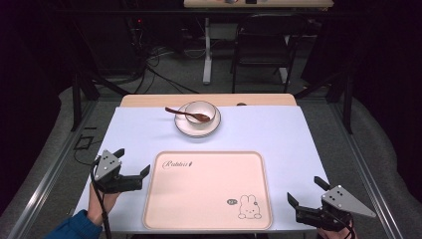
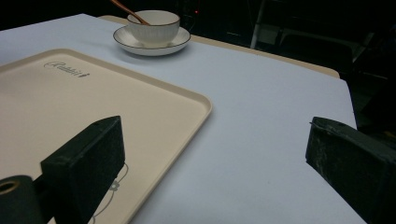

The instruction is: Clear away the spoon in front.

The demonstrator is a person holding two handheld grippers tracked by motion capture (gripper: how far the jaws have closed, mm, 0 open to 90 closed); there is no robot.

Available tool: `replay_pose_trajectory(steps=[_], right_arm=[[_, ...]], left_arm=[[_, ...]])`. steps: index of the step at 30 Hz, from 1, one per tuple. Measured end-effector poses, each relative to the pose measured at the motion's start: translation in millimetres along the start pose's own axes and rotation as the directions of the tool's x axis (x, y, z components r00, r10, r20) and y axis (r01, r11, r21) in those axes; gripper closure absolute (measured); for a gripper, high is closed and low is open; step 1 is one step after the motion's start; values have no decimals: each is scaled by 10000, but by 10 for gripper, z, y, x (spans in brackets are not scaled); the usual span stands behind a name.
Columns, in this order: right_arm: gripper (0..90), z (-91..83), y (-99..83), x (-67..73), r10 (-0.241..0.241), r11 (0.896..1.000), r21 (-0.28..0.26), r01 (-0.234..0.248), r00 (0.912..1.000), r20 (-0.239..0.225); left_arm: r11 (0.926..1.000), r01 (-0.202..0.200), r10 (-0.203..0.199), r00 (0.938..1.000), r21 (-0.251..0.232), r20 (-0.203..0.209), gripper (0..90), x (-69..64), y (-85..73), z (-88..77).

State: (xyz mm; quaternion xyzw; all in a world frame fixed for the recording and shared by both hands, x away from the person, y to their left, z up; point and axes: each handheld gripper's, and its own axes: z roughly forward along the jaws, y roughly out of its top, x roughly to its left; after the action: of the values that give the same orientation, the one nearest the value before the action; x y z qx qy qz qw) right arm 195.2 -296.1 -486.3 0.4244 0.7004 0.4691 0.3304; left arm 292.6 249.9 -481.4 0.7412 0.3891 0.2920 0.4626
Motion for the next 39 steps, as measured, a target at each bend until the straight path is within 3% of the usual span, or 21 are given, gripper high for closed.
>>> replay_pose_trajectory(steps=[15,24,39], right_arm=[[36,0,0,-1,12,10000,-1,-12,10000,3],[37,0,-1,-2,8,10000,-9,-8,10000,10],[37,-1,-2,-5,10,10000,4,-10,10000,13]], left_arm=[[9999,-95,94,9998,-104,-152,12,58,178,270],[9989,449,-452,9987,-112,-221,9,137,279,522],[9974,711,-708,9969,70,-348,8,131,440,897]])
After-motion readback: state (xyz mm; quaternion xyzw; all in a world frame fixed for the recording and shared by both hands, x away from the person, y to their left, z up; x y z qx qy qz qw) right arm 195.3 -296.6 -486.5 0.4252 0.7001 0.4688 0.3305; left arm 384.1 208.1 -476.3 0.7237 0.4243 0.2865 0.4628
